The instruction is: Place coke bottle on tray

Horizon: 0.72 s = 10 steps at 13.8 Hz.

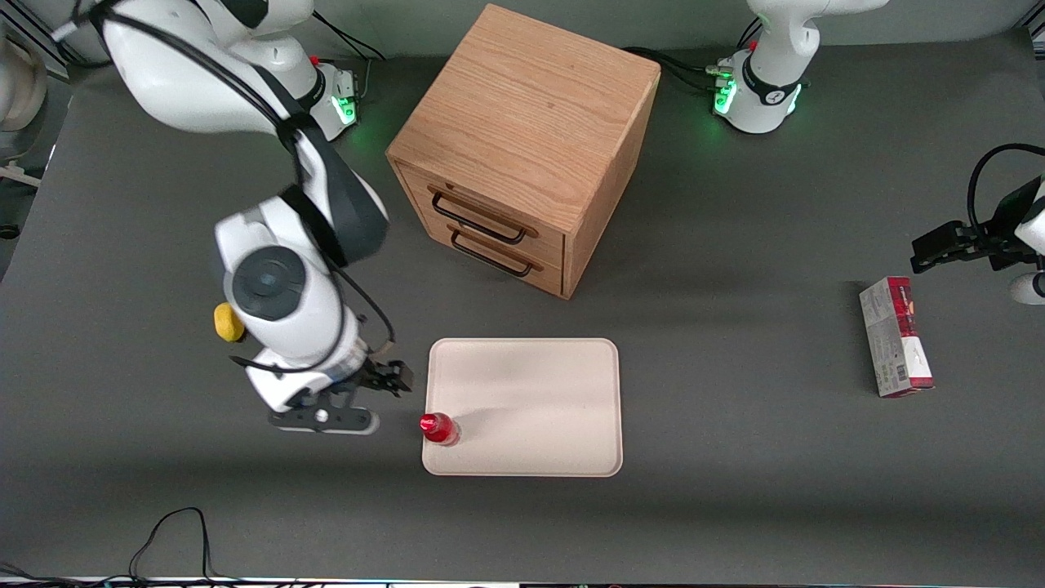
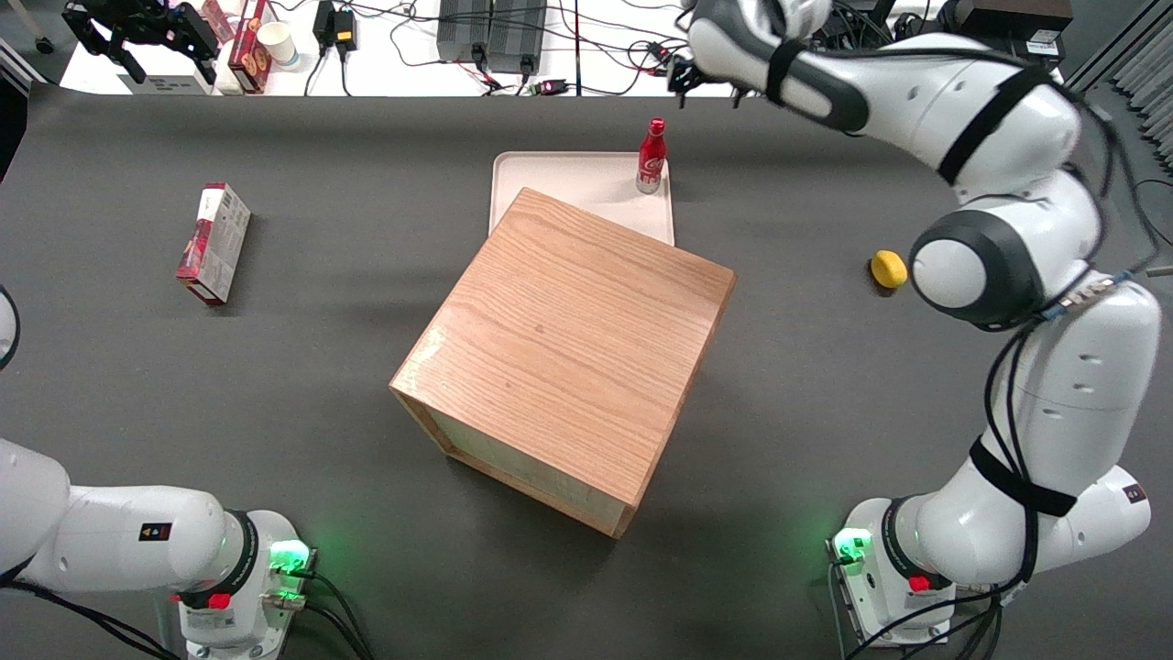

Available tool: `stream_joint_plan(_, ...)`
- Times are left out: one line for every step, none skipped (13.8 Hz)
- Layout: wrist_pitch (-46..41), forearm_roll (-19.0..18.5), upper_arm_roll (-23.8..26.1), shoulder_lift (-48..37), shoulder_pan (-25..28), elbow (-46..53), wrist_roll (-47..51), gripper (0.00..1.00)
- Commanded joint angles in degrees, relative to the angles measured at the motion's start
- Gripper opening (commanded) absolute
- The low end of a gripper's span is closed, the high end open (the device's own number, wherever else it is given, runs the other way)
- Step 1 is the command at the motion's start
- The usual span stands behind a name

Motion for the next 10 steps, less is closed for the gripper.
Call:
stream_joint_plan(-2.1,8.1,-9.0,-15.2,0.9,-16.5,-10.8,1.0)
stream_joint_plan(-3.3,8.6,-10.5,-19.3,0.8,-19.9,-13.5,1.0)
stream_joint_plan(-4.1,8.9,-12.3,-23.5,0.7,-23.7,-15.5,1.0)
stream_joint_plan(-4.5,10.4,-13.7,-28.1,0.2,-27.6,-18.1,1.0)
stream_joint_plan(-4.5,11.5,-15.2,-33.0,-0.4,-31.6,-21.0,1.0)
stream_joint_plan(-4.7,12.0,-17.0,-37.4,-0.5,-34.7,-23.2,1.0)
stream_joint_plan(-5.8,12.3,-18.5,-40.8,-0.5,-36.7,-24.4,1.0)
stream_joint_plan(-7.6,12.4,-19.6,-43.6,-0.5,-37.6,-24.9,1.0)
stream_joint_plan(-9.3,12.4,-20.0,-45.3,-0.5,-37.6,-25.1,1.0)
stream_joint_plan(-10.4,12.4,-20.3,-46.5,-0.4,-37.5,-25.1,1.0)
